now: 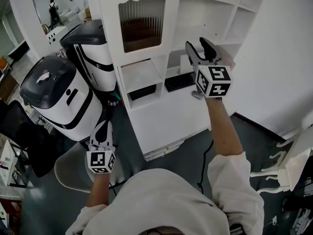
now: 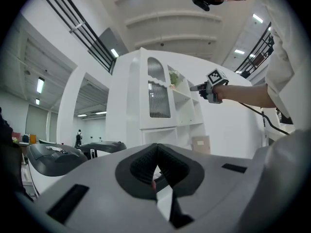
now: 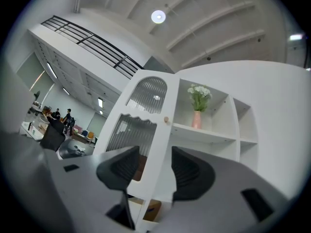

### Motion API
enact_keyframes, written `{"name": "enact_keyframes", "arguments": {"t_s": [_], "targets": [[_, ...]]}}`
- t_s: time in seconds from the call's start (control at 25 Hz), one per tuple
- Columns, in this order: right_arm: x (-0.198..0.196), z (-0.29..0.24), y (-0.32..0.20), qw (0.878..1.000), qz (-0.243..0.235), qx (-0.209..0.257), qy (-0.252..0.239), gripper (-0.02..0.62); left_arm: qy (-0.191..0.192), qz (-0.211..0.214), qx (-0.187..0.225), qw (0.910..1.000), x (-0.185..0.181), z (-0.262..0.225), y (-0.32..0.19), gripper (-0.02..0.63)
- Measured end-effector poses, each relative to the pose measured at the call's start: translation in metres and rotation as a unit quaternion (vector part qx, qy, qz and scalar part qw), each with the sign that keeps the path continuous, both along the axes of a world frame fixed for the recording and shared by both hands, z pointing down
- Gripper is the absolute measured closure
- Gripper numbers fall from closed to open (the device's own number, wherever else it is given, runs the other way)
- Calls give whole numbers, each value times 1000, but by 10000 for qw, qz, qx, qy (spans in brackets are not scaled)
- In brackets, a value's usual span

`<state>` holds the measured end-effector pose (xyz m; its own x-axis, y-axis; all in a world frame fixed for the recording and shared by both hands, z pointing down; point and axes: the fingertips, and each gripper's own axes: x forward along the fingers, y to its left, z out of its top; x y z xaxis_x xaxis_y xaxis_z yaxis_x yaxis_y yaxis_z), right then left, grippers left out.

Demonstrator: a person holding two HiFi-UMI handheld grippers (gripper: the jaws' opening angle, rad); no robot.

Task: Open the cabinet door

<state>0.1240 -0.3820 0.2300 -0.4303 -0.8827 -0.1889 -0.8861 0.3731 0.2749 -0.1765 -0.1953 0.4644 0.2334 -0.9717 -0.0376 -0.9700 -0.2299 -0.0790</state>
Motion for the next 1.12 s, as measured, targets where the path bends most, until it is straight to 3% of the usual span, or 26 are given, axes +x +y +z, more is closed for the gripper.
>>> {"name": "enact_keyframes", "arguments": {"t_s": [1.12], "targets": [[-43, -100, -107, 9993, -18, 274, 246, 407, 150, -850, -95, 9962, -52, 10, 23, 607]]}}
